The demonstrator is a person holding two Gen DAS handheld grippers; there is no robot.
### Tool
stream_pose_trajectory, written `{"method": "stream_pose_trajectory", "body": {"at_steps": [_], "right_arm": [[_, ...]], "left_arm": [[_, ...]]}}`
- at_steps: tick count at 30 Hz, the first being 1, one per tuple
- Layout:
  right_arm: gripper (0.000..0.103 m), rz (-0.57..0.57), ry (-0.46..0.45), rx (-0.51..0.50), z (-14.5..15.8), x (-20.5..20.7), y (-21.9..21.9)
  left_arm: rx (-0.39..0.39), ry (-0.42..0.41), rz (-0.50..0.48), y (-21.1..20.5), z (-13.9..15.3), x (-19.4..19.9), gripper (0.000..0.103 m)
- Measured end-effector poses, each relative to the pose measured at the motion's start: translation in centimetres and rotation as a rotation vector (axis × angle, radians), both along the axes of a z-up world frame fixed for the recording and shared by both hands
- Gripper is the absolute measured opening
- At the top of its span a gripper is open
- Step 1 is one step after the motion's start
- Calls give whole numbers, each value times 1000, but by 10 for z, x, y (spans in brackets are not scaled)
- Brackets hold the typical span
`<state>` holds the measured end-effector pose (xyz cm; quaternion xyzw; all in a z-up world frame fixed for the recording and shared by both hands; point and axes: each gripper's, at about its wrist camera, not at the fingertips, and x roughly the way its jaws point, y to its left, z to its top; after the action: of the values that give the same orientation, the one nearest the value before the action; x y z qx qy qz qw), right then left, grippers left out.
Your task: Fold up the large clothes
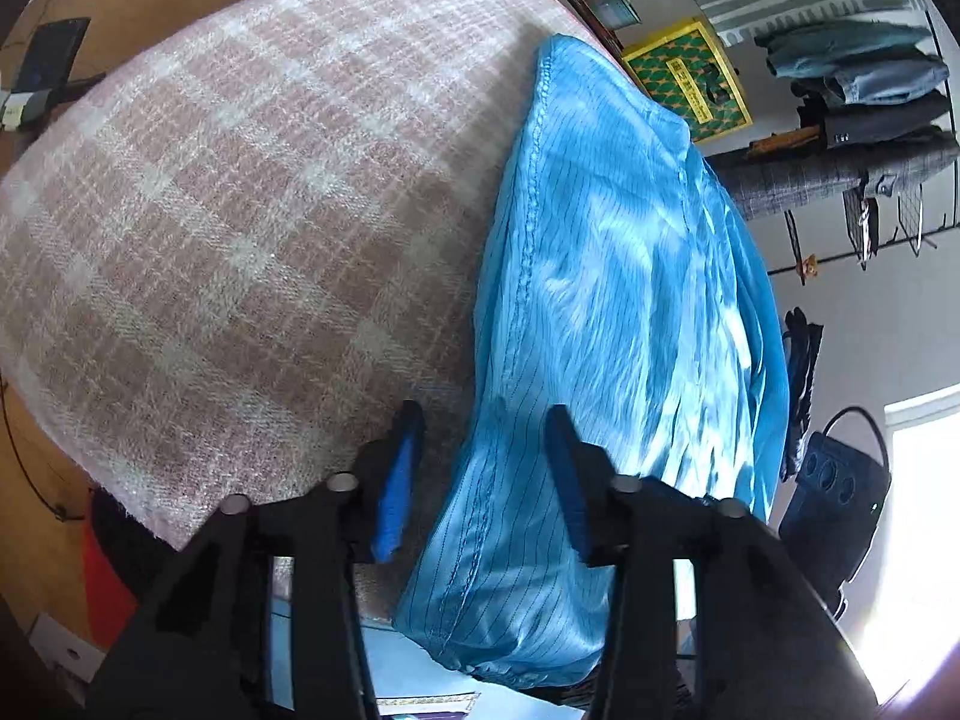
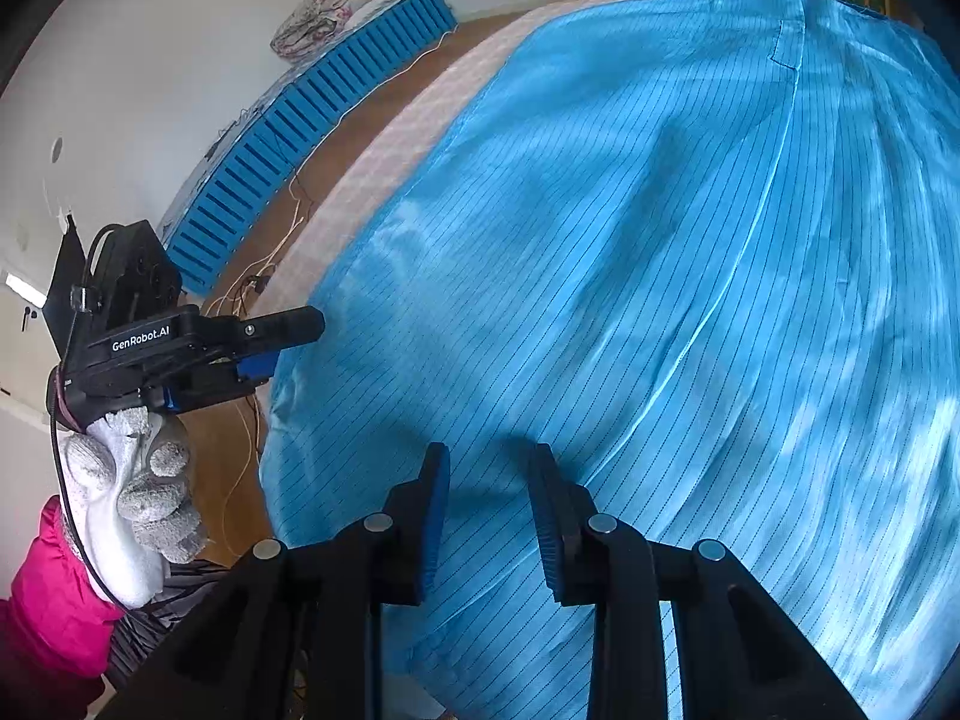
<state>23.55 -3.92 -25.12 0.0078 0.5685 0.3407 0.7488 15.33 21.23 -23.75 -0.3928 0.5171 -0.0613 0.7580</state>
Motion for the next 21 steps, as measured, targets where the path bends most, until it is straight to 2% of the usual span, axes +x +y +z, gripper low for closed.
{"method": "stream_pose_trajectory", "body": {"at_steps": [1, 6, 10, 13, 15, 19, 20, 21], "right_arm": [[27, 0, -1, 2, 0, 2, -7], [27, -26, 36, 34, -1, 6, -19], [31, -54, 111, 91, 2, 14, -28], [34, -71, 76, 155, 29, 28, -34], [39, -65, 41, 175, 50, 43, -32], [41, -17, 8, 132, 74, 79, -1], [45, -8, 6, 114, 77, 89, 10], [61, 4, 11, 106, 78, 97, 22]], "left_arm": [[0, 5, -15, -4, 0, 0, 0], [78, -91, -14, -20, 33, -2, 0], [193, -176, -70, -42, 65, -3, 0], [243, -208, -99, -55, 76, -3, 0], [262, -216, -112, -61, 79, -1, 0], [275, -217, -130, -65, 80, 2, 0], [275, -217, -133, -66, 81, 2, 0], [274, -217, -135, -67, 81, 3, 0]]}}
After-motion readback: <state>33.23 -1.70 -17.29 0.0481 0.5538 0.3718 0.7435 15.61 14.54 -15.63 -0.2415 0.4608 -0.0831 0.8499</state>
